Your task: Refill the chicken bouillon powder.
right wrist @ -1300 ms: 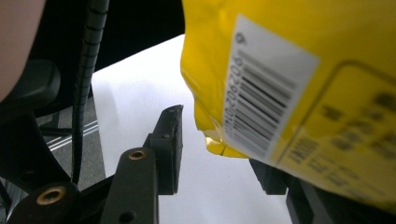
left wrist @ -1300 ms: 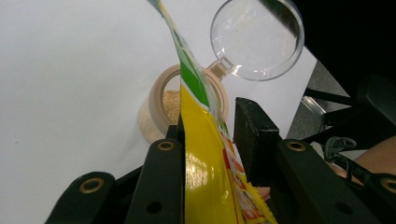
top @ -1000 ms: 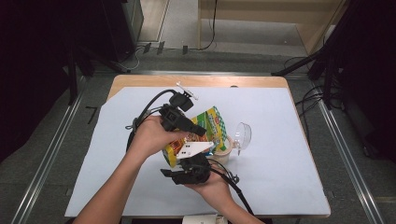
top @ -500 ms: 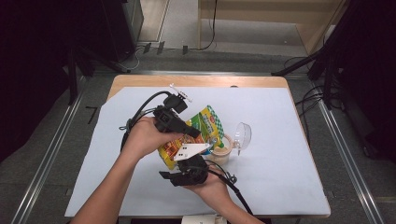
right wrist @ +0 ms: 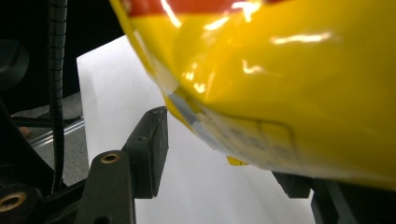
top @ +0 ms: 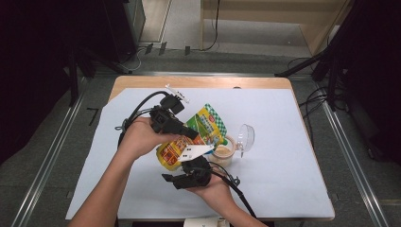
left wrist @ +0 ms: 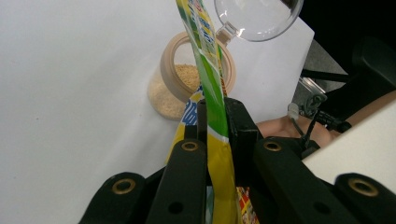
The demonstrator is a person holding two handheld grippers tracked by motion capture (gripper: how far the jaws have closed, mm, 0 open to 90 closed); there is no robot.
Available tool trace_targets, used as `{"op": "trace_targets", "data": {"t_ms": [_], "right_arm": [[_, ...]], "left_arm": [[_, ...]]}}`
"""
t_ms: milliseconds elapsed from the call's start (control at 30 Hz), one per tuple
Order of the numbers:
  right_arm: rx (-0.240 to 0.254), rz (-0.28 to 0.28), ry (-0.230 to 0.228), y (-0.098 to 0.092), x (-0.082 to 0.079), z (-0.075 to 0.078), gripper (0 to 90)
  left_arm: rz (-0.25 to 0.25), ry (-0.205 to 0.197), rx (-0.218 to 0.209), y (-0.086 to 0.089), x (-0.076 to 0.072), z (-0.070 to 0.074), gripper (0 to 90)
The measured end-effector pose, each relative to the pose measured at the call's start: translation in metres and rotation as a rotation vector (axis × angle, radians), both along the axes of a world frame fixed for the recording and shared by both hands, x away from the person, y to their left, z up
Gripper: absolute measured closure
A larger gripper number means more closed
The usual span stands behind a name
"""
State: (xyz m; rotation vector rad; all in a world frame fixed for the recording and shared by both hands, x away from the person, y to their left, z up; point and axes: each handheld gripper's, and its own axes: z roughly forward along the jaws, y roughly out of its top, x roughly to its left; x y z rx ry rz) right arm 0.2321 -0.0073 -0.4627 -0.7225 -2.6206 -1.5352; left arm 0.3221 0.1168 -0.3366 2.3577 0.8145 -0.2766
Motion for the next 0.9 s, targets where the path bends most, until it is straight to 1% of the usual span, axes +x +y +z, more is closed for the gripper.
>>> {"op": "trace_targets", "data": {"t_ms": [100,133,233,333,500,533,767,900], "right_arm": [[-0.01,0.003,-0.007,0.001,0.0,-0.001,43.7],[-0.013,0.003,-0.003,0.001,-0.001,-0.001,43.8],[-0.022,-0.006,-0.016,0.001,-0.001,-0.002,44.5],[-0.019,-0.017,-0.027,-0.001,0.0,-0.002,44.6],[-0.021,-0.023,-0.034,-0.001,0.0,-0.004,44.6],[-0.022,-0.026,-0.042,-0.001,0.0,-0.004,44.6],[-0.023,-0.042,-0.043,-0.004,0.001,-0.004,44.3],[-0.024,-0.049,-0.042,-0.005,0.003,-0.004,44.3]], "left_arm": [[-0.01,-0.002,0.004,0.001,0.0,0.0,87.2],[-0.013,-0.003,0.005,0.002,0.0,0.0,87.2],[-0.019,-0.001,-0.005,0.003,0.0,0.0,87.4],[-0.018,0.008,-0.013,0.006,-0.001,0.001,88.1],[-0.02,0.007,-0.014,0.009,-0.002,0.003,88.5],[-0.023,0.005,-0.014,0.01,-0.002,0.003,88.5],[-0.034,-0.015,-0.014,0.016,-0.003,0.003,88.5],[-0.033,-0.013,-0.013,0.019,-0.004,0.002,88.5]]}}
